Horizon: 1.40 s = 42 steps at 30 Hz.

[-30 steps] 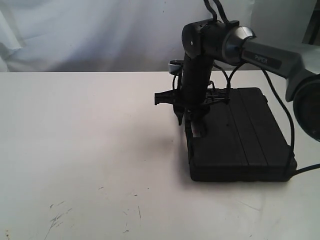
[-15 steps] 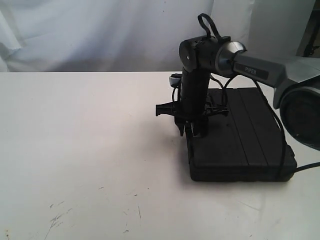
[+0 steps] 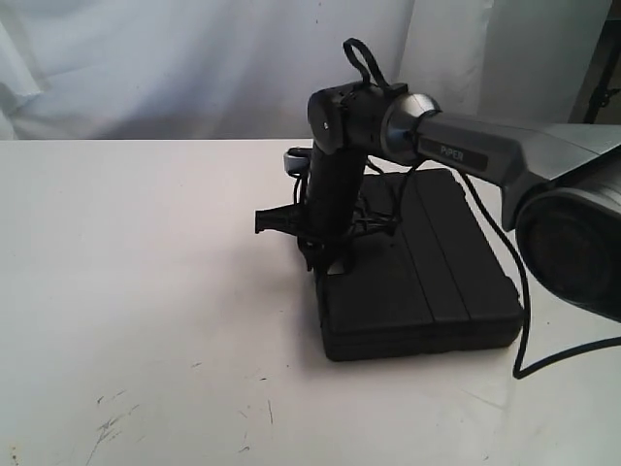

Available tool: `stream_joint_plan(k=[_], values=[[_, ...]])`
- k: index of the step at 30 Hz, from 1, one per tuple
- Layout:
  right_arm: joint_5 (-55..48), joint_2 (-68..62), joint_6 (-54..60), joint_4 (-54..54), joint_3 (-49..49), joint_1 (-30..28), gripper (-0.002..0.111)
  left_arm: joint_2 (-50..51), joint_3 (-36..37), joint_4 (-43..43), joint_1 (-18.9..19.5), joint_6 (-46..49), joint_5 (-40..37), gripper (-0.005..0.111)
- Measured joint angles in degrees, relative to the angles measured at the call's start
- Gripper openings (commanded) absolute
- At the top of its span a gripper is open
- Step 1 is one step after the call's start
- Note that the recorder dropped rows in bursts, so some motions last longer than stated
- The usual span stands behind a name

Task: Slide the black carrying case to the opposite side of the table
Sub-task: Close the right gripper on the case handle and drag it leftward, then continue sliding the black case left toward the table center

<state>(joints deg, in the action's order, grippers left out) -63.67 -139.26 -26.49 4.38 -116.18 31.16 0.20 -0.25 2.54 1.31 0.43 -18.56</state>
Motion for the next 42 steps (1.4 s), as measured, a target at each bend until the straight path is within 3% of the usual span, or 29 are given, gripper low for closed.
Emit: stream_joint_plan(k=[18,42], values=[[7.2,-0.4,-2.8,5.8,0.0,4.3,0.0,0.0,0.0,0.0,0.0,0.0,0.0,0.0],[9.2,-0.6,-3.4,6.2,0.0,6.3,0.0,0.0,0.0,0.0,0.0,0.0,0.0,0.0]])
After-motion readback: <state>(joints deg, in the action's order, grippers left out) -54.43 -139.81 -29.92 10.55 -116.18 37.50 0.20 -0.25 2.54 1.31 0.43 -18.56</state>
